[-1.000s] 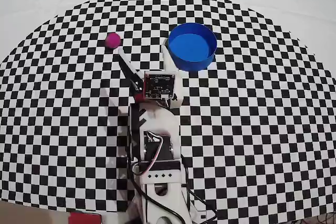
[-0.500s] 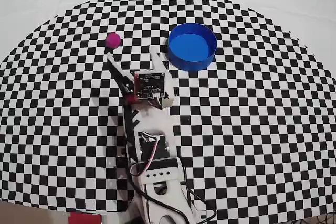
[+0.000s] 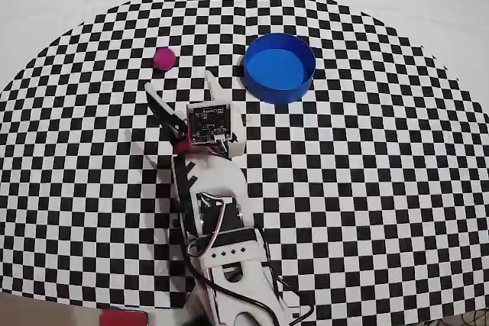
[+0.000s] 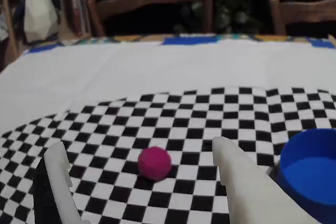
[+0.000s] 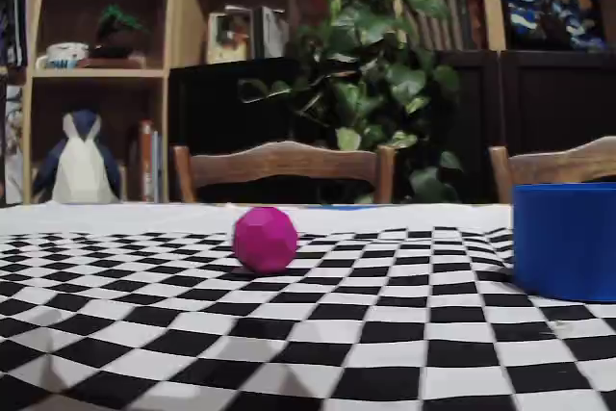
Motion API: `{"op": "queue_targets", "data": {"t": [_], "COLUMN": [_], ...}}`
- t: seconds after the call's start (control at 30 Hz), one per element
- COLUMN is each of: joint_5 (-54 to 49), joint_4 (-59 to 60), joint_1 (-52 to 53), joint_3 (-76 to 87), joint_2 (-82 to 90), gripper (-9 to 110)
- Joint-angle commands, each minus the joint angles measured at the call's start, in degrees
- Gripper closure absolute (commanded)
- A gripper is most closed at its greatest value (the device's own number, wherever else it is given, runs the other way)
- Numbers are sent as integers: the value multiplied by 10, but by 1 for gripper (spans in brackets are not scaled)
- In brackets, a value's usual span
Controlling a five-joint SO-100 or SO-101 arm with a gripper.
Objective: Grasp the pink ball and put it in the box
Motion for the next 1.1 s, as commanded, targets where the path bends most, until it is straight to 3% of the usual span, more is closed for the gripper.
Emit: {"op": "queue_targets", "data": {"t": [0.0,1.07], "joint_5": [-4,-4], "joint_4": [-9,-47], "joint_1": [-3,-8], "joint_3": [4,-25], "joint_2": [-7,-142], "gripper": [69,69]}}
